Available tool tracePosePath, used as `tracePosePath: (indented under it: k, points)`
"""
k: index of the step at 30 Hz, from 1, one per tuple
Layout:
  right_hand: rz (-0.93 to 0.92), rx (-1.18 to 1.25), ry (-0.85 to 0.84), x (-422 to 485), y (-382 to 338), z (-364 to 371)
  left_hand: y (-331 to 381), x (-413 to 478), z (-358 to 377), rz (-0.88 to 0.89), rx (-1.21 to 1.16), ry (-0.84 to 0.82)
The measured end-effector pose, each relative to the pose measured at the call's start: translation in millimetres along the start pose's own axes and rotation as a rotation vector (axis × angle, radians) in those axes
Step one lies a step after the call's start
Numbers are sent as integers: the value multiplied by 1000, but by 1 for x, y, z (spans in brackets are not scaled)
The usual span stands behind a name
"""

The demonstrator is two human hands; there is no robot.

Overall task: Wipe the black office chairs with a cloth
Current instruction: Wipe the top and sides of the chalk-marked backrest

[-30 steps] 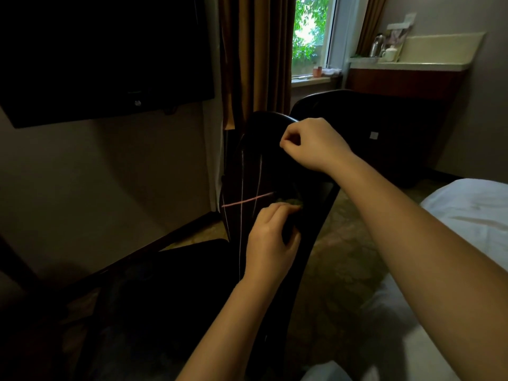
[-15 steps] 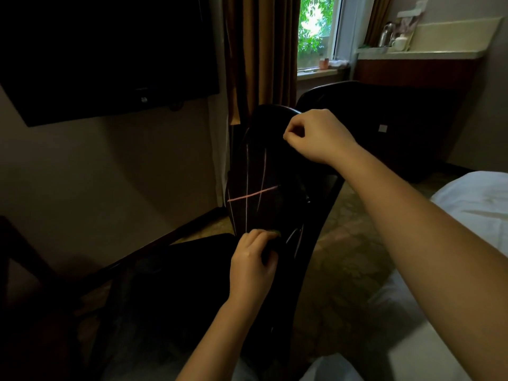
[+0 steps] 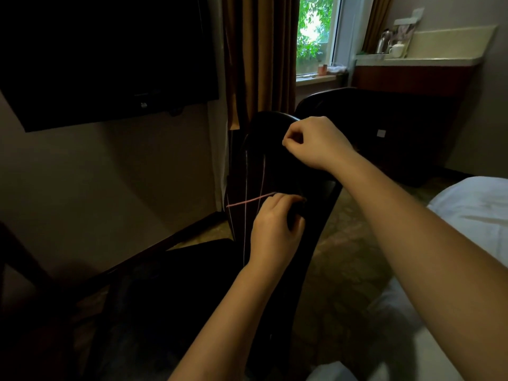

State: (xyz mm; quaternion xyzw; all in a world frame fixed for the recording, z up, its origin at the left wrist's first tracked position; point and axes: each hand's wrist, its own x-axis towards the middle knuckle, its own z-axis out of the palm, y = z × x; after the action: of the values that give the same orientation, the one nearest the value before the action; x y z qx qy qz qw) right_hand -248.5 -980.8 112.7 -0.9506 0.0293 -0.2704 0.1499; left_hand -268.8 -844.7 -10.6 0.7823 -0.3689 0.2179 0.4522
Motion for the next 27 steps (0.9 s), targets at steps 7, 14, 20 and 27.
tracePosePath:
  k: [7,14,20,27]
  points:
    - [-6,3,7,-2,1,0,-34,-45,-1,-109,45,-62]
    - [1,-6,12,-5,-3,-2,-60,-90,-9,-210,84,-122]
    - [4,-8,6,-7,-4,-3,-48,-82,-7,-211,79,-92]
    - [2,-2,16,-5,-2,-2,-7,-25,-4,-60,21,-30]
